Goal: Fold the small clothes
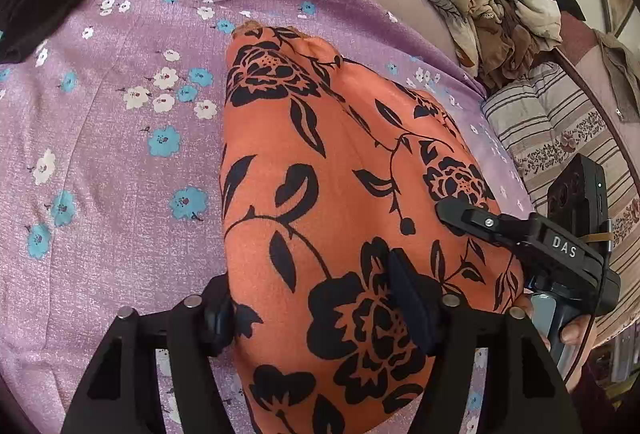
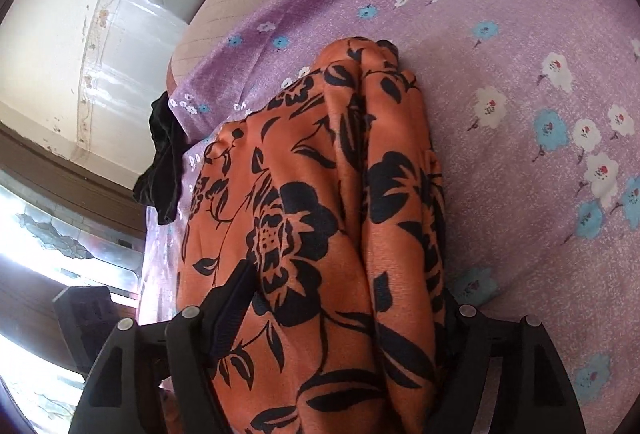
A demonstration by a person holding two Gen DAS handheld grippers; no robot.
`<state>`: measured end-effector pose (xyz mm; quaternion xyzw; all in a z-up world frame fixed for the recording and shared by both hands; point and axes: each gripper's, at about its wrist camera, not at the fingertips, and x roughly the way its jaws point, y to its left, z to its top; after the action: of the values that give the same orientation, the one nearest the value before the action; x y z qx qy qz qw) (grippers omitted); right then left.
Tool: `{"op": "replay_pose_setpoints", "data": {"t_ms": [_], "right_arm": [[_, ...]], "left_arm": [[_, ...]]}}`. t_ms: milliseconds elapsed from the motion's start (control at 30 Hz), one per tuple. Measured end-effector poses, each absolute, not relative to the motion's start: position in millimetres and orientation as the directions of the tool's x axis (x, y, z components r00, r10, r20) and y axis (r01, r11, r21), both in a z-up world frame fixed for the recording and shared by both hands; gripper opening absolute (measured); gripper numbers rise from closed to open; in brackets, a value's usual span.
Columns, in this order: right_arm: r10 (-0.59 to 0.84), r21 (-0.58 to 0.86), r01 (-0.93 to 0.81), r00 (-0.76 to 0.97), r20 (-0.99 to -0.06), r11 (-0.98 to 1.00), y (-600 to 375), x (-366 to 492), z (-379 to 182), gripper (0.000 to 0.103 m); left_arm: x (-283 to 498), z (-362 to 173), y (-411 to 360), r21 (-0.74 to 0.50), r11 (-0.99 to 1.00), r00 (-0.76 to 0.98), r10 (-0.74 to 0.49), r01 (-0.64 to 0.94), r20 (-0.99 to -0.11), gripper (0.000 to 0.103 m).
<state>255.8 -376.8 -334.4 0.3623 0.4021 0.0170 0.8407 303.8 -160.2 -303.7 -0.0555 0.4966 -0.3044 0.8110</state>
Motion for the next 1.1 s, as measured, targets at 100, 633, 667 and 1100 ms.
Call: {"op": "replay_pose_setpoints", "data": {"t_ms": [100,633,667,1100], "right_arm": [[0.276,0.584,0.263,0.687,-0.673,0.768,-367,256,-327,0.052],[0.259,0.561,0.146,0.773,-0.579,0.815,-329,208,-263,0.037],[0.271,0.572,0.136,0.777,-0.568,0.809,-325,202,-260,0.037],[0.439,0.713,0.107,0.722,-0.535,0.693,-247,109,-287,0.037]], "left_arm": [[301,-297,-163,-0.355,0.815,0.350,-0.533,0.459,-0.771,0.051],[249,-234,-131,-0.224,0.831,0.476,-0.489,0.510,-0.731,0.037],[241,-229,-124,-0.221,0.831,0.485,-0.491,0.511,-0.724,0.037],[124,-246,-30,-0.272,0.877,0.473,-0.448,0.395,-0.759,0.037]]}}
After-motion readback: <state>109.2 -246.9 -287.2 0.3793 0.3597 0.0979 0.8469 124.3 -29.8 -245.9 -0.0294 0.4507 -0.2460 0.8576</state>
